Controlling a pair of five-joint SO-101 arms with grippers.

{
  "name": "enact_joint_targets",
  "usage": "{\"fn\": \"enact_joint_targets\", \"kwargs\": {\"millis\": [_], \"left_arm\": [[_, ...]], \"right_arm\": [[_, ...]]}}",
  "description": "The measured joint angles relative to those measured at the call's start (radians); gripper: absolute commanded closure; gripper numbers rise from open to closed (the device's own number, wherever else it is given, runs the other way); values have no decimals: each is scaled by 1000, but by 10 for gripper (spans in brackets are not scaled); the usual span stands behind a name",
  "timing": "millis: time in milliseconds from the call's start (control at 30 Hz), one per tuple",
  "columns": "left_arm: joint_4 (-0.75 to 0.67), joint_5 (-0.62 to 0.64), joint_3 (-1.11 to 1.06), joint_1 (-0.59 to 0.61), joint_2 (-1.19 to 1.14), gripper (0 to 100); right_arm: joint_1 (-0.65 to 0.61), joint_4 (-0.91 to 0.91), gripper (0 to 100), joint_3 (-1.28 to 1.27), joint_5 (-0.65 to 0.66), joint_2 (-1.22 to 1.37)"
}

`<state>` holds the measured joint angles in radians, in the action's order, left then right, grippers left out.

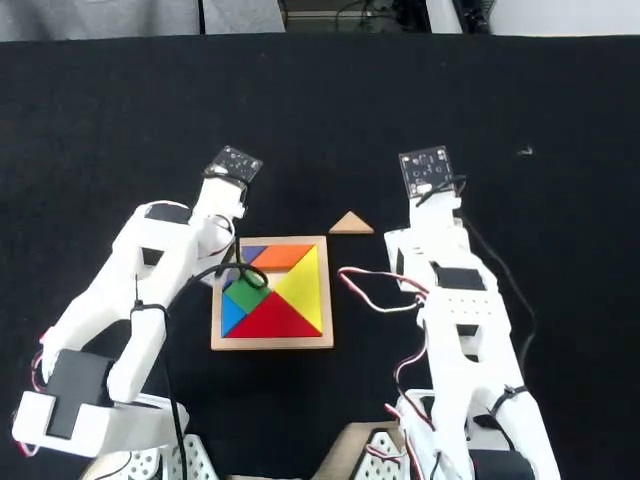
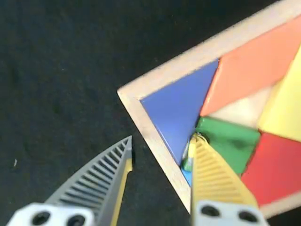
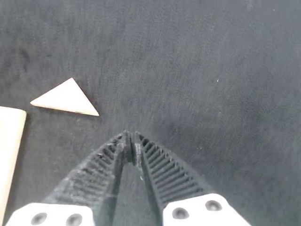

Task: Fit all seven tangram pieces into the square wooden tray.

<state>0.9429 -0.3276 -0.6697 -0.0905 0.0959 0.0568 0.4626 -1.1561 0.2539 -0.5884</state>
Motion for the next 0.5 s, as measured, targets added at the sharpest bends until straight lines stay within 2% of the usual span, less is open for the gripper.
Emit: {"fn": "enact_joint_targets", "kwargs": {"millis": [133, 233, 333, 500], "left_arm": [[153, 2, 64, 43, 135, 802], [190, 17, 58, 97, 273, 802], [146, 98, -18, 153, 393, 802], [-26, 265, -265, 250, 526, 802]], "right_arm": [[-3, -2, 987, 0, 0, 0], [-5, -2, 987, 0, 0, 0], [-6, -2, 987, 0, 0, 0], [-6, -2, 987, 0, 0, 0]]}}
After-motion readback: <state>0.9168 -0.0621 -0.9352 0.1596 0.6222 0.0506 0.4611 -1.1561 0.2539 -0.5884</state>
